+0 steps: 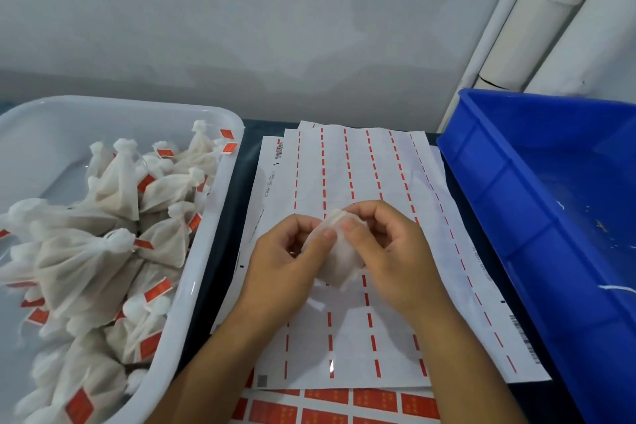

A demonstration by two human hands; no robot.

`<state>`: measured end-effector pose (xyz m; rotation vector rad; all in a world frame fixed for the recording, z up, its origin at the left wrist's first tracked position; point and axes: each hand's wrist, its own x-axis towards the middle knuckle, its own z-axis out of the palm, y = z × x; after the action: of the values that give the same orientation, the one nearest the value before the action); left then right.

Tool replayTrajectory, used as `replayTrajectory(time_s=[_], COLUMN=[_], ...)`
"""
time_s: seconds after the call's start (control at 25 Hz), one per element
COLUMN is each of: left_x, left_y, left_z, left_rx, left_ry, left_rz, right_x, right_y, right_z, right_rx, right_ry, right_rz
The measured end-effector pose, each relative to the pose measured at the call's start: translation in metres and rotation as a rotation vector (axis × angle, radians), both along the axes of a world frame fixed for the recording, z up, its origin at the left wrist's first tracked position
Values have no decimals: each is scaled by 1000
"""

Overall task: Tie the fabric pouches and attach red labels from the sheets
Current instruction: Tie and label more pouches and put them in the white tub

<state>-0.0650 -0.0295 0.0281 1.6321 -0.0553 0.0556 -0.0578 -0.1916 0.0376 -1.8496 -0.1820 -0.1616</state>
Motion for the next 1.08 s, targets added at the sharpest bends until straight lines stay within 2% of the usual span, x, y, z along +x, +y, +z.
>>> replayTrajectory(time_s=[0.16,0.24,0.36,0.48,0.64,0.84,0.96,1.08], left_x=[0,0,0,-3,-3,-1,-1,-2], left_y=[1,1,3,2,1,2,-1,-2], left_z=[-2,-2,-2,0,2,-2,-3,-2], left_rx=[-58,-82,-124,-179,-110,-37,56,185], left_ry=[67,69,74,82,60,27,-36,-104], left_rz=[45,82,102,1,17,65,25,5], right_x=[1,1,-2,-4,-5,-3,-5,-7], right_y=[-7,-5,2,5,4,0,3,6], right_z=[2,4,4,5,5,7,7,8], right_rx=[73,20,-86,-100,-127,-43,-80,-135], right_ry=[6,25,-45,-121,-130,-64,-58,-131], right_rz=[-16,24,-4,-18,-31,-53,-55,-54])
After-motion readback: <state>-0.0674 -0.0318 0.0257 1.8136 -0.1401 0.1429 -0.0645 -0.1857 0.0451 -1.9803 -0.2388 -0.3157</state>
